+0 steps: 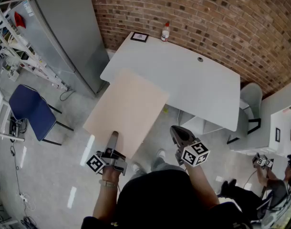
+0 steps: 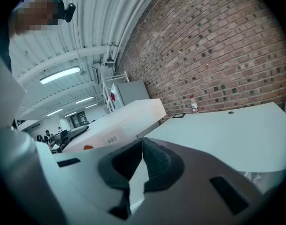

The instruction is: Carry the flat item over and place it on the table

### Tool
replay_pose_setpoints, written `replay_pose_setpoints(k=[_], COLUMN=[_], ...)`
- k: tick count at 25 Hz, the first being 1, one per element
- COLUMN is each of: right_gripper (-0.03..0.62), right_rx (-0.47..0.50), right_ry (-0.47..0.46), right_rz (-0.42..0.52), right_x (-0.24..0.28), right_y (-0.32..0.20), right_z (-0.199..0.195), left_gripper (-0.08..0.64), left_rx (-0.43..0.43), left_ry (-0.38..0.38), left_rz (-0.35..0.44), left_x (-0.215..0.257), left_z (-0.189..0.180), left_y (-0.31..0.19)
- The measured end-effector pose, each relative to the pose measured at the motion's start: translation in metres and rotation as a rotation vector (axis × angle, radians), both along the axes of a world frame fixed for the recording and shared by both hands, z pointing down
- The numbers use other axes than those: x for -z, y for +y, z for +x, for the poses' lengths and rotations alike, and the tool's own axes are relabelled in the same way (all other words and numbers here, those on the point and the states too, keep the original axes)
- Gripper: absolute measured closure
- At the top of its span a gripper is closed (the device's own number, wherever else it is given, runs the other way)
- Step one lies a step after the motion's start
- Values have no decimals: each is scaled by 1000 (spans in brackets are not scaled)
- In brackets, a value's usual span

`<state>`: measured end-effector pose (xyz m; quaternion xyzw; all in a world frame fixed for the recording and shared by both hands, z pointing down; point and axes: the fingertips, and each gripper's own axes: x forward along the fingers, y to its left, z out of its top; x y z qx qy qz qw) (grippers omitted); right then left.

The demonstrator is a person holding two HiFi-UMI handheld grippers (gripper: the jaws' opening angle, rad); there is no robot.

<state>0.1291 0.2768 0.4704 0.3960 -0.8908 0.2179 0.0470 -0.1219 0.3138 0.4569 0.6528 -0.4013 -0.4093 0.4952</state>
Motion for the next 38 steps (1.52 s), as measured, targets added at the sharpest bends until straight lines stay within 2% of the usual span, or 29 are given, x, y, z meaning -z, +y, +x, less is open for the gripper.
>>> replay_pose_setpoints(k=[6, 11, 14, 19, 29, 38], right_gripper=[580, 580, 580, 580, 580, 578], right_rx=[5, 26, 53, 54, 21, -6], right_ry=[-3, -44, -46, -44, -9, 31], right_rz=[-2, 3, -1, -25, -82, -117], right_x=[-2, -2, -3, -11, -35, -41], right_y=[-43, -77, -90, -105, -156, -221], right_z=[46, 81, 95, 109, 101, 54], left_gripper=[281, 281, 281, 281, 281, 281], left_rx=[3, 14, 25, 24, -11, -48], left_ry=[28, 29, 55, 45, 74, 87], left_rz=[-37, -60, -66, -91, -125, -153], left_x=[-6, -12, -15, -19, -43, -57], left_z=[48, 86, 105, 123, 116, 71], left_y=[-44, -79, -94, -115, -186, -265])
